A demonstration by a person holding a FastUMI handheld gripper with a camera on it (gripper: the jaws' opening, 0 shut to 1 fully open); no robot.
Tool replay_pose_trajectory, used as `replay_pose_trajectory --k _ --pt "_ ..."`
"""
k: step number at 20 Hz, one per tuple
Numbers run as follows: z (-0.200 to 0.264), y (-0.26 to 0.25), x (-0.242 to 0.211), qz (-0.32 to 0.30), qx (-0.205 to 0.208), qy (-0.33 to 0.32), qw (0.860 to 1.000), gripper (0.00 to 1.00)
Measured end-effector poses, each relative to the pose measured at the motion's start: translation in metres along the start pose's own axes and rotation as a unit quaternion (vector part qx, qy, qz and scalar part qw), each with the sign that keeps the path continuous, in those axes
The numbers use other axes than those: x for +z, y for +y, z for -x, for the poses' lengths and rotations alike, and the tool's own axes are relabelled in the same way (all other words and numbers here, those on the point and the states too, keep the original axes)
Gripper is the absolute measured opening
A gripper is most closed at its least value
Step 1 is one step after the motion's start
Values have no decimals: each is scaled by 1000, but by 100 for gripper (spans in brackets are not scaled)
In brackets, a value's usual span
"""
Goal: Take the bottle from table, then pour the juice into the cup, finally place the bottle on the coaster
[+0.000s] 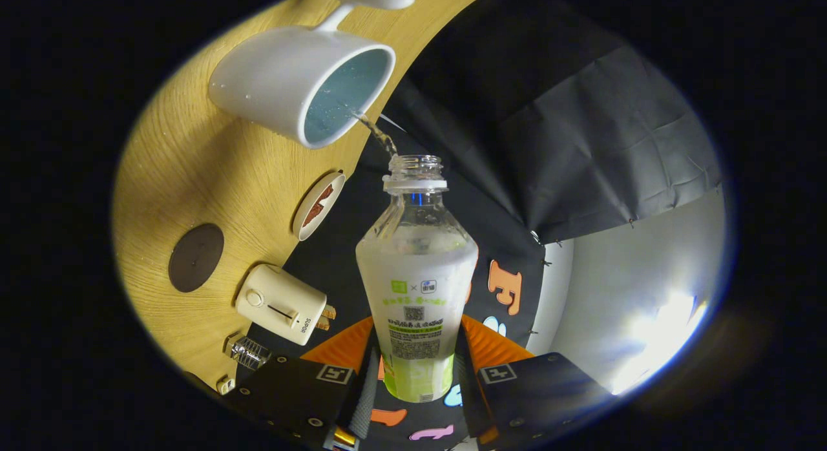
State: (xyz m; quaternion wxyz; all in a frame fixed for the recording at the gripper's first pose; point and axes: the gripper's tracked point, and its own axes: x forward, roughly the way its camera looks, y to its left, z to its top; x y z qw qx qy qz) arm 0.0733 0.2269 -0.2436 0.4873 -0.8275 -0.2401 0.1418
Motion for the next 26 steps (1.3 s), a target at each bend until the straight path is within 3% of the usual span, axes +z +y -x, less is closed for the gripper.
replay_pose_trajectory --k 18,26 --pt "-8 -19 6 55 -31 -37 997 56" --pt "-1 -12 5 37 -14 -13 999 57"
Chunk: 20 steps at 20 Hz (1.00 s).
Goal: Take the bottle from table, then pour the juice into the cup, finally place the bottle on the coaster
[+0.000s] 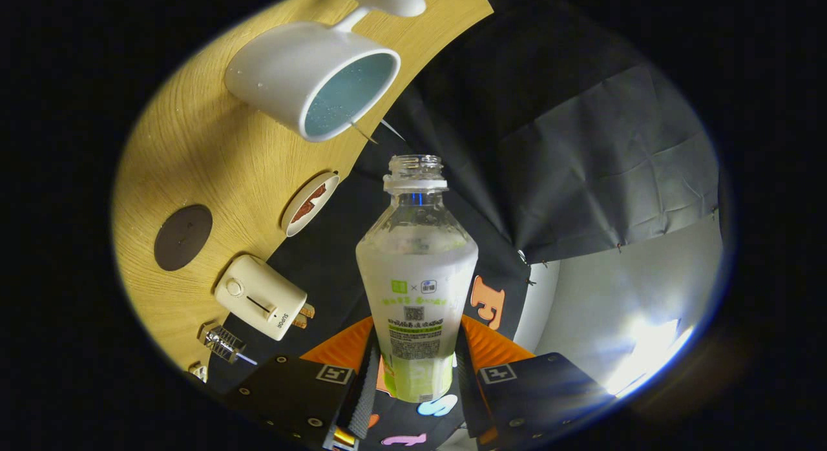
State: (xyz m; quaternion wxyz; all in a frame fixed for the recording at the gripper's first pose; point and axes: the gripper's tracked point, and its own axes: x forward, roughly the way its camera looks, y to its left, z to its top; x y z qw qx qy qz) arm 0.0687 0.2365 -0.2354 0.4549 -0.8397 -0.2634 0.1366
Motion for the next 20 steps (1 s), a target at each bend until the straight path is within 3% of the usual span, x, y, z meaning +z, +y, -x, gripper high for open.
replay_pose_trajectory --k 7,11,12,16,20 --pt "6 51 4 -124 67 41 989 57" --pt "16 69 10 -220 107 74 967 57" --pt "15 76 8 -259 110 85 956 57" --pt "10 94 -4 -422 128 137 887 57" --pt "-4 95 -22 -552 122 174 806 57"
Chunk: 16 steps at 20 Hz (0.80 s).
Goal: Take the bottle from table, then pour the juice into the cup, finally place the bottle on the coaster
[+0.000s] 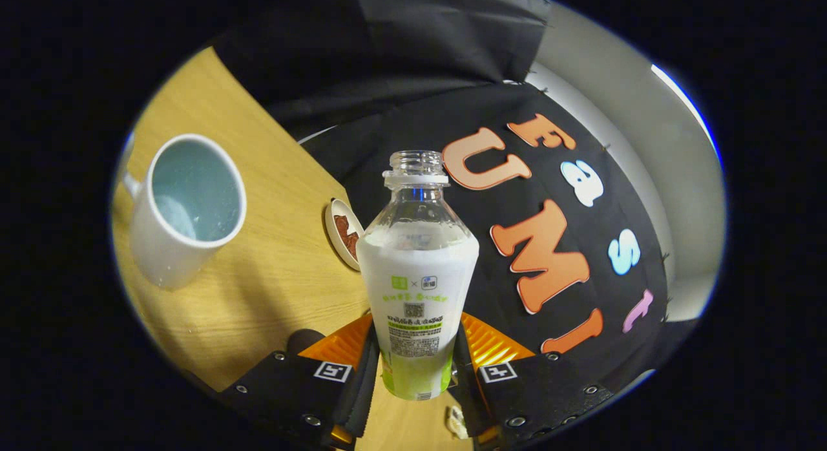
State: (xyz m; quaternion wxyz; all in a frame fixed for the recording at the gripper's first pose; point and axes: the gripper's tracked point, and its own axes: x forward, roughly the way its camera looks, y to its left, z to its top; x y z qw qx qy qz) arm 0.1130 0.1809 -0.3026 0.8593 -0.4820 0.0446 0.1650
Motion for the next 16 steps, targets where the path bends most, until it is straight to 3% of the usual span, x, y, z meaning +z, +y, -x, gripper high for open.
replay_pose_trajectory --k 4,9,13,16 --pt "-8 -9 -11 -145 9 27 989 57" --pt "-32 -9 -23 -329 25 63 942 57" --pt "-39 -3 -34 -413 37 84 906 58" --pt "-41 8 -47 -444 49 105 888 57"
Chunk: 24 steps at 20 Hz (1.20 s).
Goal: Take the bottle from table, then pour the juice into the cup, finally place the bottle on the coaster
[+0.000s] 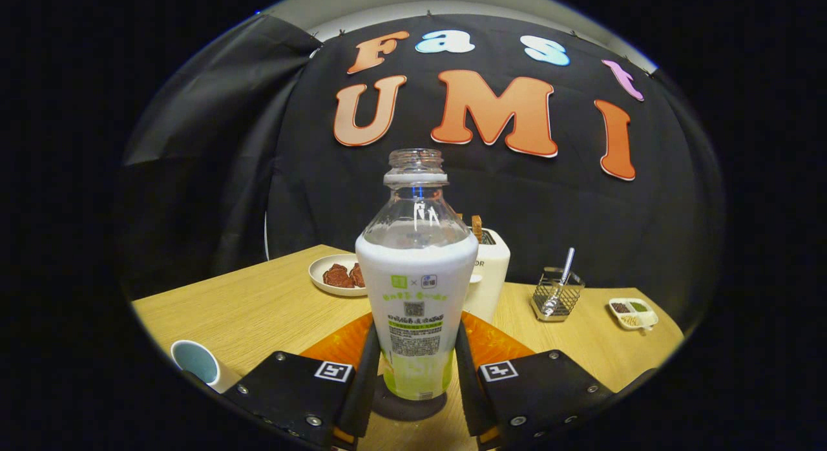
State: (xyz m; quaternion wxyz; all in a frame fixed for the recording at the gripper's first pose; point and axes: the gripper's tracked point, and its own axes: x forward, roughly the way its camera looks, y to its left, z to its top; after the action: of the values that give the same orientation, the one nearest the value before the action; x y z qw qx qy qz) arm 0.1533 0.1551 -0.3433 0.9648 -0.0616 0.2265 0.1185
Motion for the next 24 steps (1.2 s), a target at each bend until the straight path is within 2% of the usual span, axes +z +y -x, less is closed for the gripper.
replay_pose_trajectory --k 3,12,16,20,24 --pt "-2 2 -13 -14 2 16 1000 58" --pt "-5 1 -39 -5 -6 36 999 58" --pt "-5 1 -38 -37 0 36 999 58" --pt "-1 10 -47 -40 27 61 997 65" --pt "15 6 -28 -33 25 45 998 84"
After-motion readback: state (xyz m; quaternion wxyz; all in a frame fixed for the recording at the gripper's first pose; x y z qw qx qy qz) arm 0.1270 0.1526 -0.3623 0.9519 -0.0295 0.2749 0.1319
